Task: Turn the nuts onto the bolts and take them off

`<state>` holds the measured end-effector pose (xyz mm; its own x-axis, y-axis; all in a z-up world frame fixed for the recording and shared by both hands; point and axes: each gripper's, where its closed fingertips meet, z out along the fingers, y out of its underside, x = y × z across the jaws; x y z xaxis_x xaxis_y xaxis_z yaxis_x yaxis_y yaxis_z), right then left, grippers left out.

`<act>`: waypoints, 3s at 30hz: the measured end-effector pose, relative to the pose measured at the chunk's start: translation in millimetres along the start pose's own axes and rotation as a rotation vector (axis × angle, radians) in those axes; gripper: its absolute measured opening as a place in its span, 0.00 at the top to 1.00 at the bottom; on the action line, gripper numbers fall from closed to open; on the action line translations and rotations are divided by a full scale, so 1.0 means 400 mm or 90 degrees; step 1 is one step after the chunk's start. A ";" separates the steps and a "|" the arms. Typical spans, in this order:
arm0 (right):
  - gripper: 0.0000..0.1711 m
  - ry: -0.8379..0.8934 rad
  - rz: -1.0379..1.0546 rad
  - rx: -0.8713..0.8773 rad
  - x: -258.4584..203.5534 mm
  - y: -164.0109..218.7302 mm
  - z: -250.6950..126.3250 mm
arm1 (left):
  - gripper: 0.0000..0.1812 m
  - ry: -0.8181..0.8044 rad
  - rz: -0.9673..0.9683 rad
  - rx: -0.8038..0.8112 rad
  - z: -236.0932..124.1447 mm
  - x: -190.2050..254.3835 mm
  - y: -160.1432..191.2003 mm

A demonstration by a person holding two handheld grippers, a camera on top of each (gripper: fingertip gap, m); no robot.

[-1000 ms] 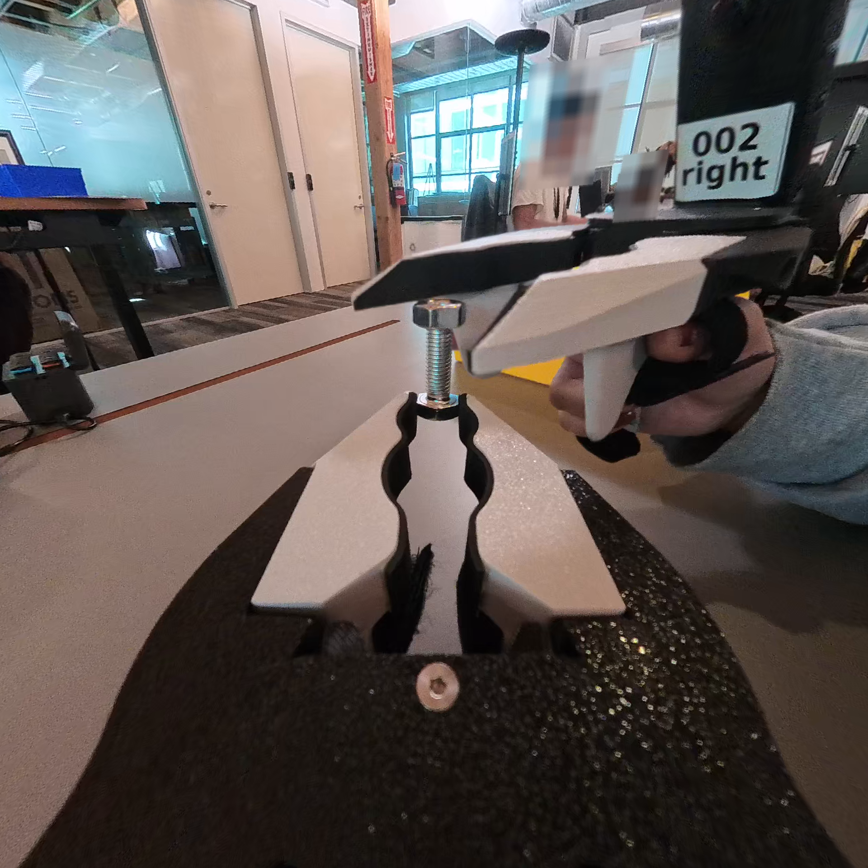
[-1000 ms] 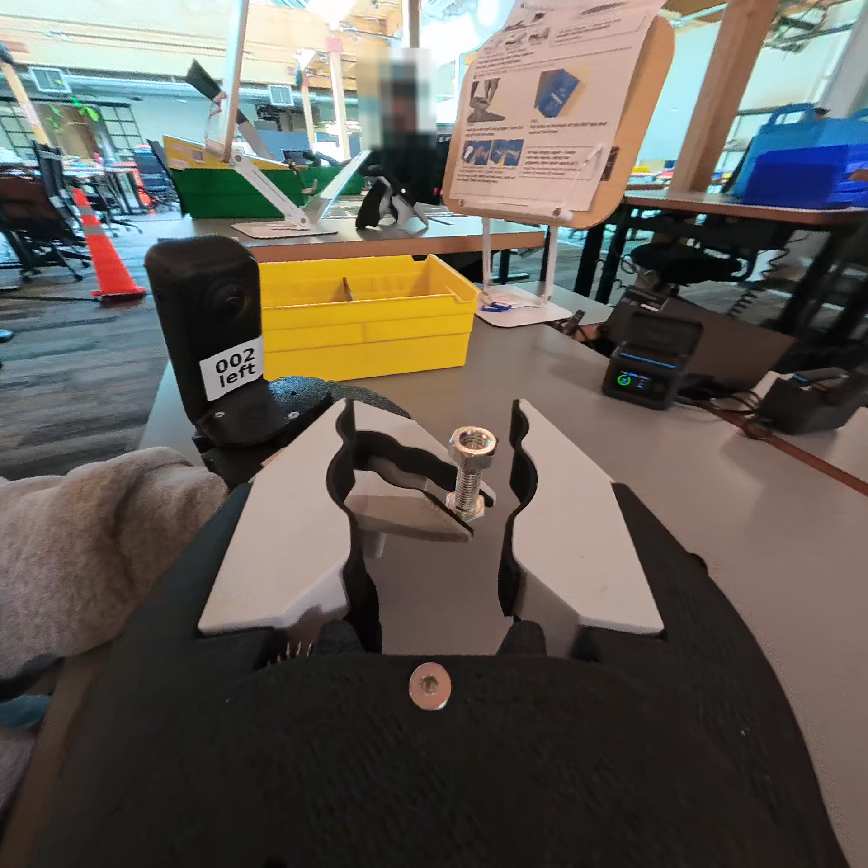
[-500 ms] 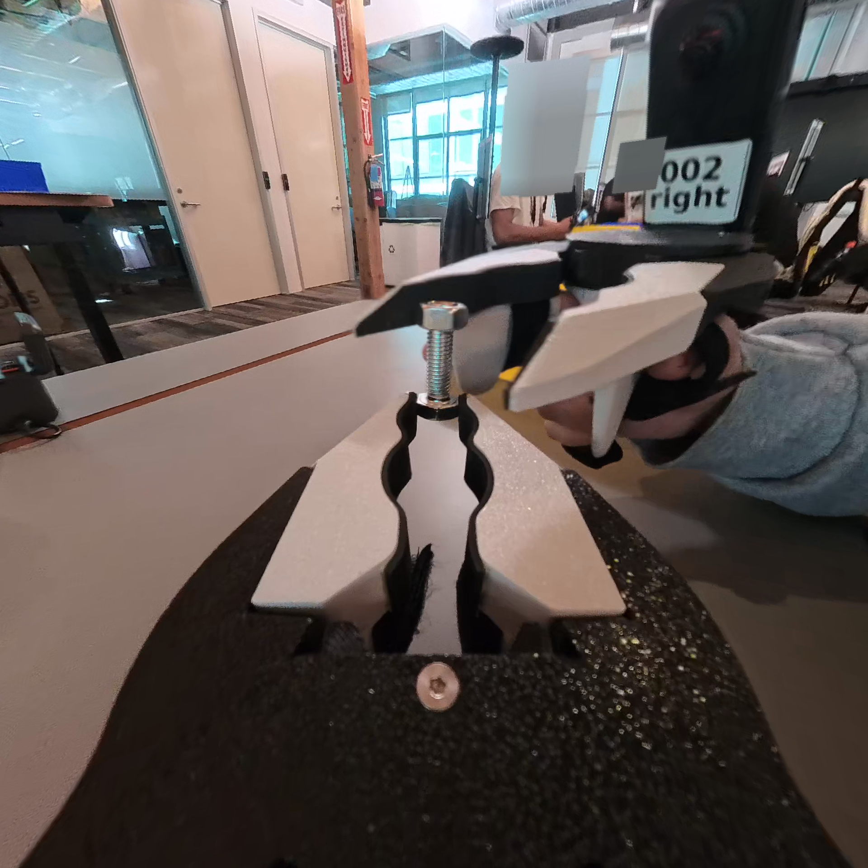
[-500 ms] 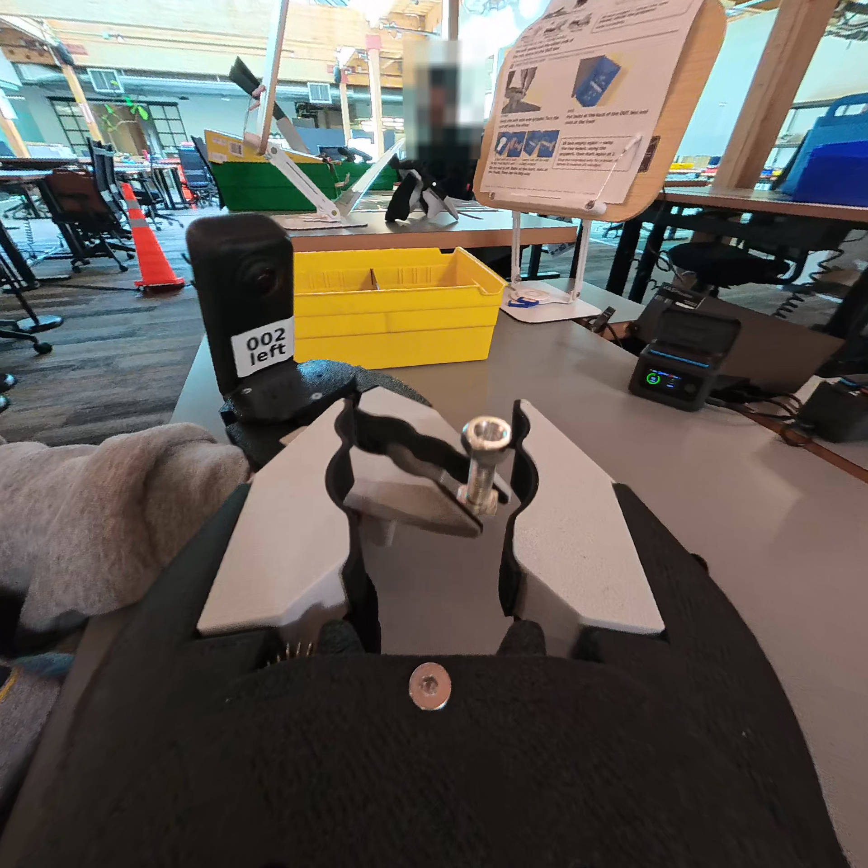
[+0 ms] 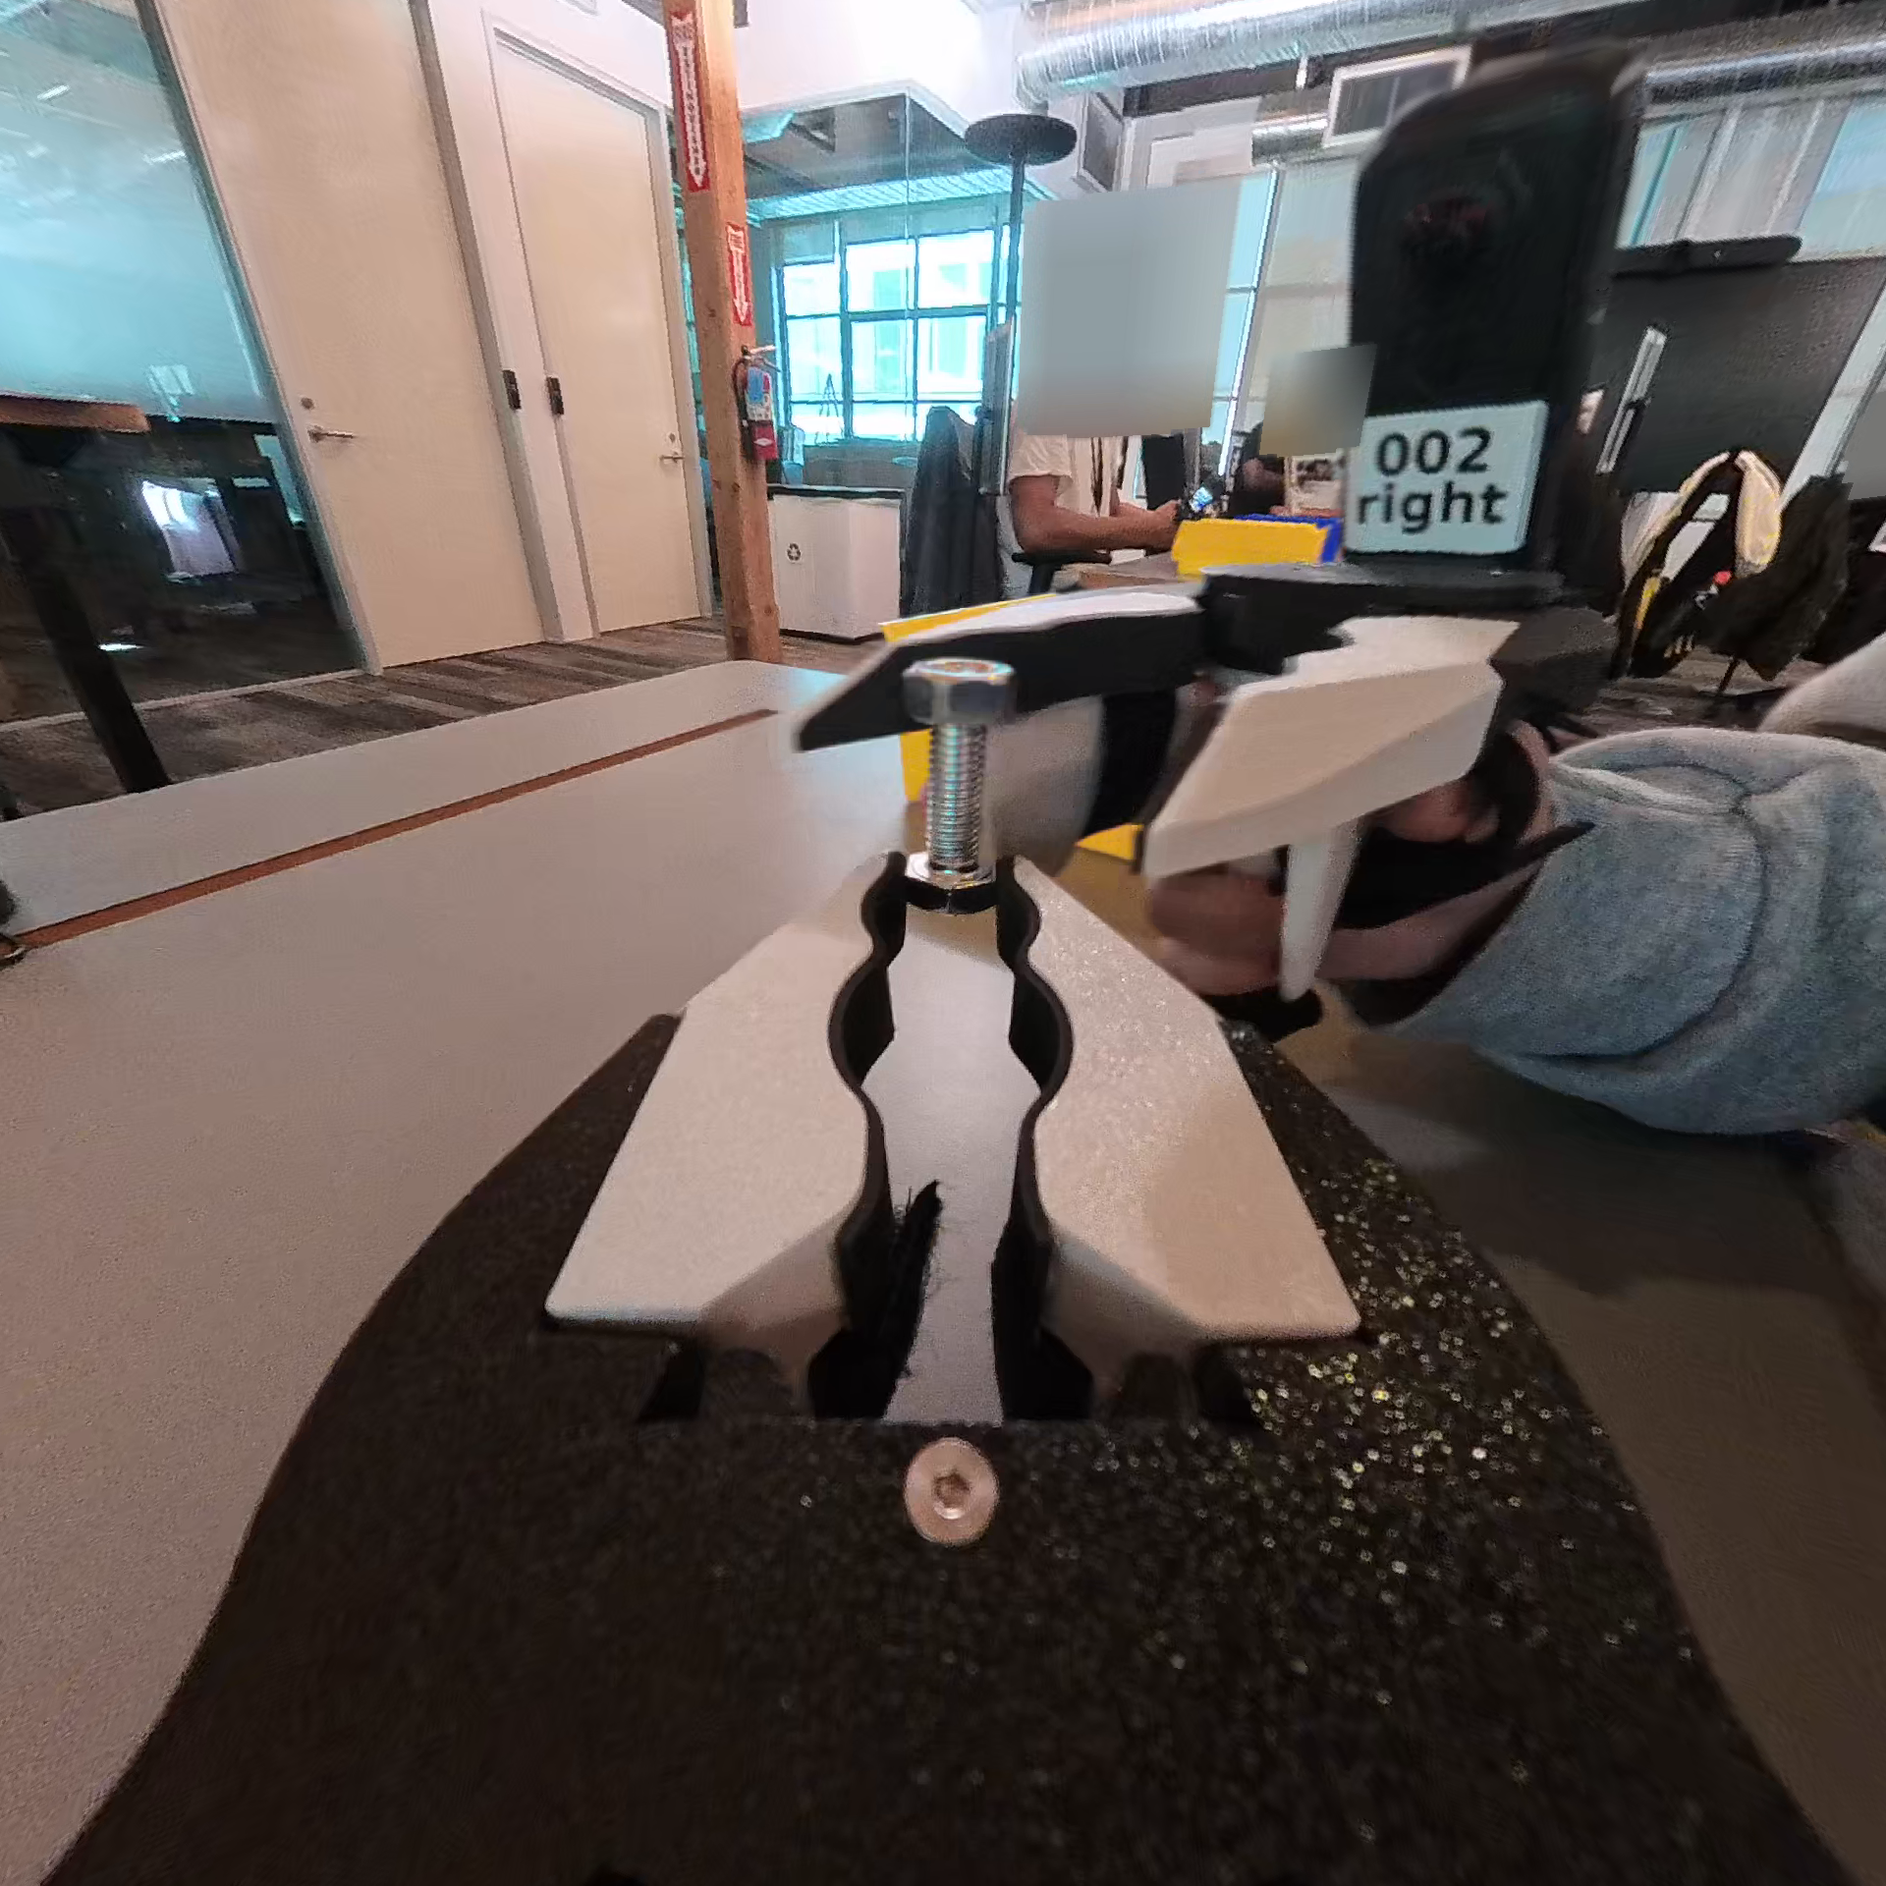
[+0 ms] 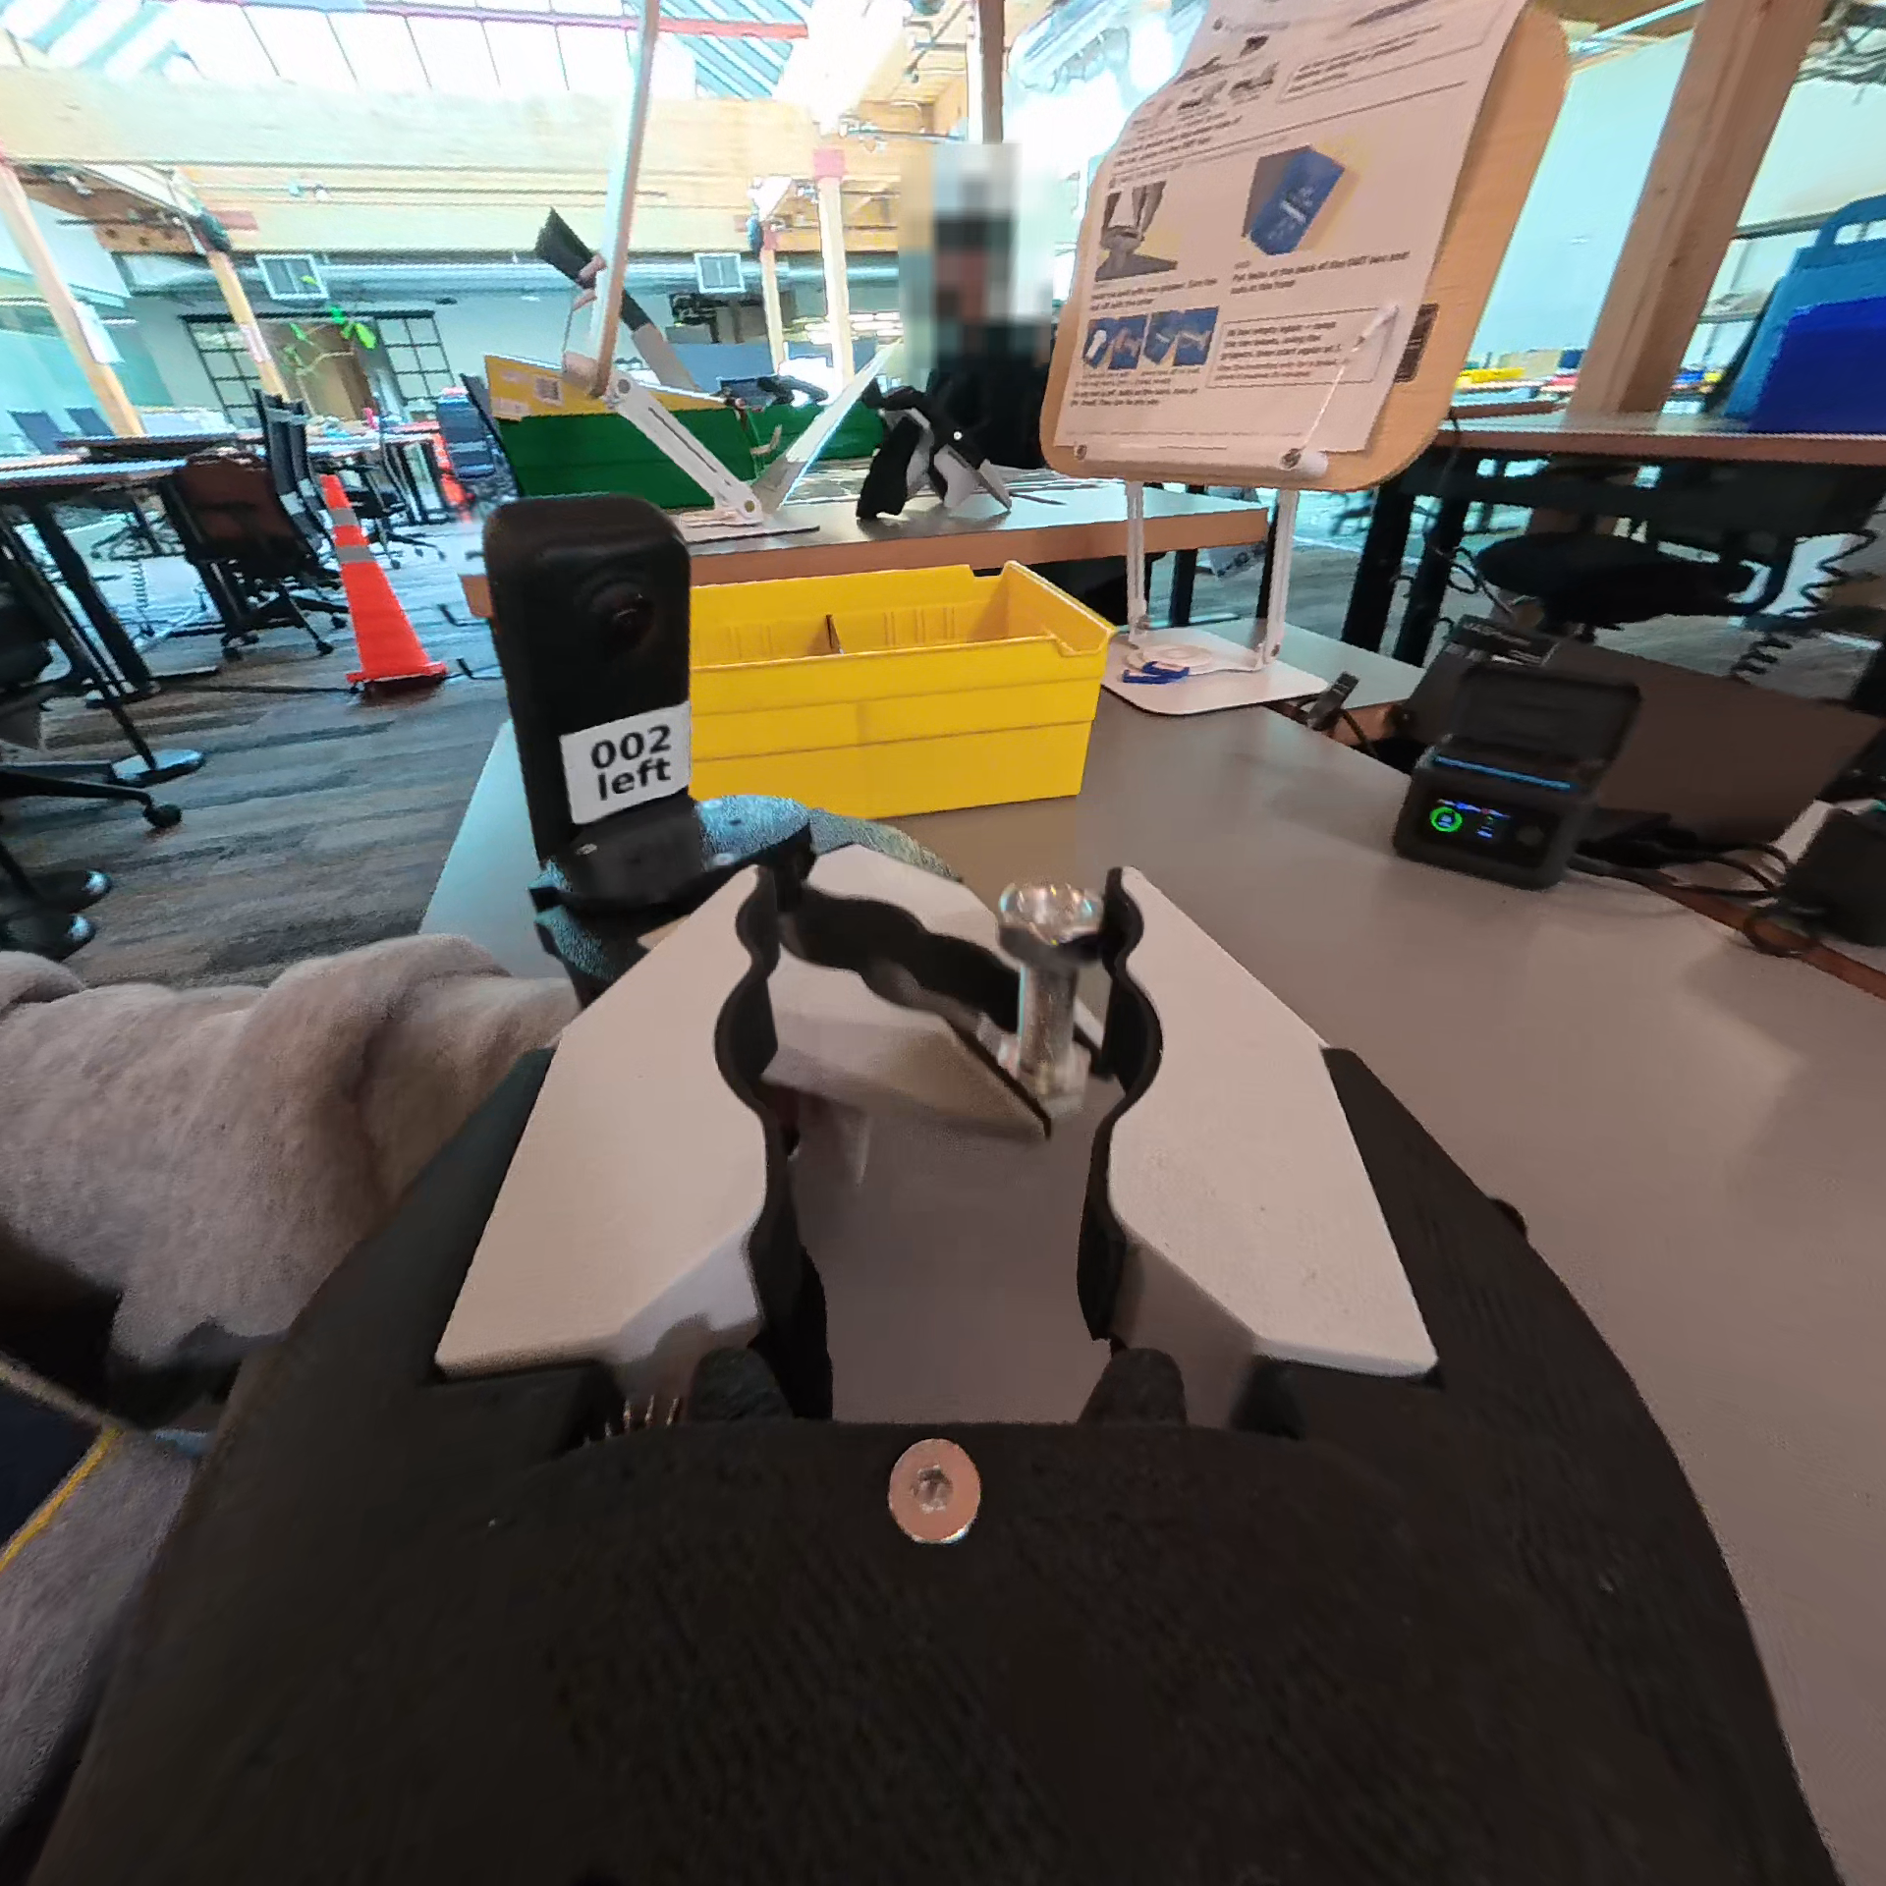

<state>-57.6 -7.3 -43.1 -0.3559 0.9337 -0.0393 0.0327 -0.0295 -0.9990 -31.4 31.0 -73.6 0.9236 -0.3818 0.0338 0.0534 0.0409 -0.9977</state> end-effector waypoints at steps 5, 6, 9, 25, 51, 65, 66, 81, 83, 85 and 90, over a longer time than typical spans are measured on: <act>0.66 0.033 0.000 0.019 0.030 -0.007 -0.044 | 0.91 -0.017 -0.012 0.010 -0.010 -0.019 -0.007; 0.66 0.031 -0.006 0.020 0.032 -0.011 -0.036 | 0.91 -0.005 -0.005 0.001 -0.005 -0.009 -0.002; 0.65 -0.001 -0.022 0.014 0.013 -0.018 0.001 | 0.91 0.053 0.018 -0.018 0.014 0.040 0.010; 0.67 -0.031 -0.021 0.019 -0.014 -0.009 0.006 | 0.91 0.065 0.021 -0.029 0.013 0.047 0.016; 0.62 -0.063 -0.010 0.037 -0.017 -0.016 -0.030 | 0.91 0.105 -0.024 0.008 -0.009 0.054 -0.012; 0.59 -0.088 -0.031 0.001 -0.037 -0.002 -0.020 | 0.91 0.112 -0.034 0.005 -0.009 0.051 -0.008; 0.59 -0.104 -0.027 -0.004 -0.047 0.004 -0.005 | 0.91 0.128 -0.029 0.001 -0.005 0.066 -0.004; 0.50 -0.116 0.029 0.016 -0.059 0.015 0.003 | 0.91 0.173 -0.076 -0.026 0.001 0.084 0.011; 0.48 -0.135 0.038 0.009 -0.078 0.015 -0.003 | 0.91 0.144 -0.084 -0.013 -0.009 0.057 0.003; 0.45 -0.124 0.039 0.011 -0.070 0.009 -0.034 | 0.91 0.085 -0.089 0.003 -0.028 0.011 -0.006; 0.43 -0.116 0.046 -0.006 -0.035 0.009 -0.078 | 0.91 0.094 -0.101 0.028 -0.035 0.007 -0.022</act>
<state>-23.5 -9.4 -45.6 -0.5159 0.8490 -0.1143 0.0726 -0.0896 -0.9933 -34.6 16.7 -65.4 0.8366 -0.5182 0.1780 0.2129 0.0081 -0.9770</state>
